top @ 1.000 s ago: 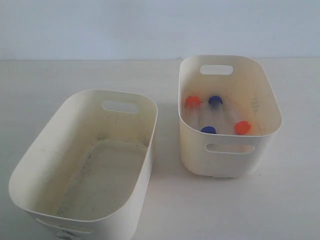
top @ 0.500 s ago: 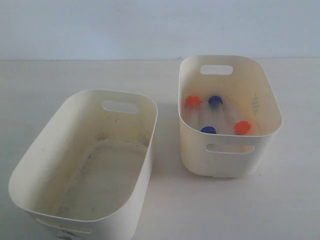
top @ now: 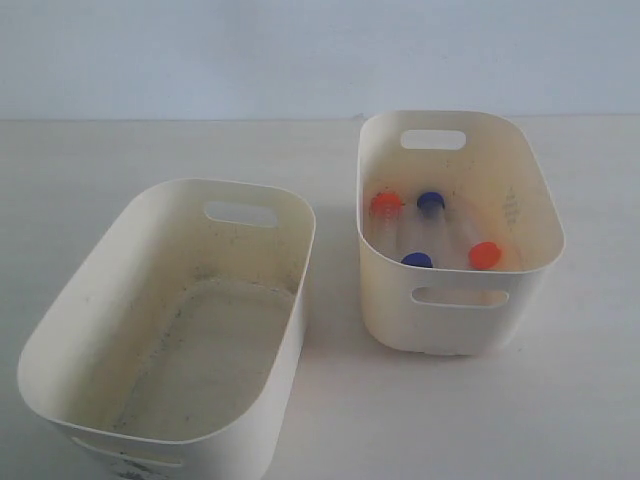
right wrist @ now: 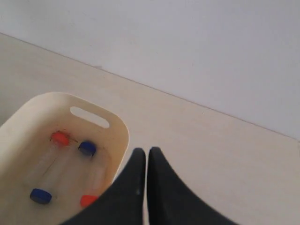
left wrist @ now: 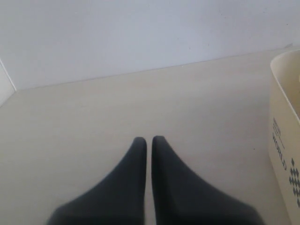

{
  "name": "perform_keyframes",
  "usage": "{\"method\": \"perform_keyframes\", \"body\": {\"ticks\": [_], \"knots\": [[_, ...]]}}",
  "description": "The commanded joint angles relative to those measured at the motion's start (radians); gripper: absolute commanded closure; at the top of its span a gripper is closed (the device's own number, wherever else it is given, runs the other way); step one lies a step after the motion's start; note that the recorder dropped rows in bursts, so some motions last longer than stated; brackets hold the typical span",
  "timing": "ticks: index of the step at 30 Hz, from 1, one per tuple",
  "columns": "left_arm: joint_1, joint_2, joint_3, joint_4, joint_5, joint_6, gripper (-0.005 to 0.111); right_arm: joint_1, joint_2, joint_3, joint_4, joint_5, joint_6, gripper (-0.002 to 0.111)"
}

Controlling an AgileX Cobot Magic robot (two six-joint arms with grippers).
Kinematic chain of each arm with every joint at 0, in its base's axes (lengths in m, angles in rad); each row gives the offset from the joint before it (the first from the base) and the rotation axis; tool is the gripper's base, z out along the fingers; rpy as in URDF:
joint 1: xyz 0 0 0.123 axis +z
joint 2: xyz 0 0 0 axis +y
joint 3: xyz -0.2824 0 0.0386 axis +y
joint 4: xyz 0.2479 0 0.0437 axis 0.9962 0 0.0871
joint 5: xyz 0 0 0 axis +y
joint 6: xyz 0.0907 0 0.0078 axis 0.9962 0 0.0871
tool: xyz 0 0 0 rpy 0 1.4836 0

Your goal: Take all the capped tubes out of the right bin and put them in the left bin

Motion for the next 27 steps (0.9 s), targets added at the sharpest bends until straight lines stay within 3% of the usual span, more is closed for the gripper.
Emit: {"method": "perform_keyframes", "body": {"ticks": [1, 10, 17, 24, 27], "knots": [[0.001, -0.003, -0.004, -0.001, -0.008, -0.012, 0.102, -0.001, 0.04, -0.007, -0.001, -0.063, -0.006, 0.107], [0.001, -0.003, -0.004, -0.001, -0.008, -0.012, 0.102, -0.001, 0.141, -0.007, 0.122, -0.172, 0.02, 0.107], [0.001, -0.003, -0.004, -0.001, -0.008, -0.012, 0.102, 0.001, 0.318, -0.007, 0.401, -0.13, 0.008, 0.107], [0.001, -0.003, -0.004, -0.001, -0.008, -0.012, 0.102, 0.119, 0.398, -0.065, 0.41, -0.122, -0.067, 0.107], [0.001, -0.003, -0.004, -0.001, -0.008, -0.012, 0.102, 0.199, 0.425, -0.208, 0.295, -0.089, 0.049, 0.109]]}}
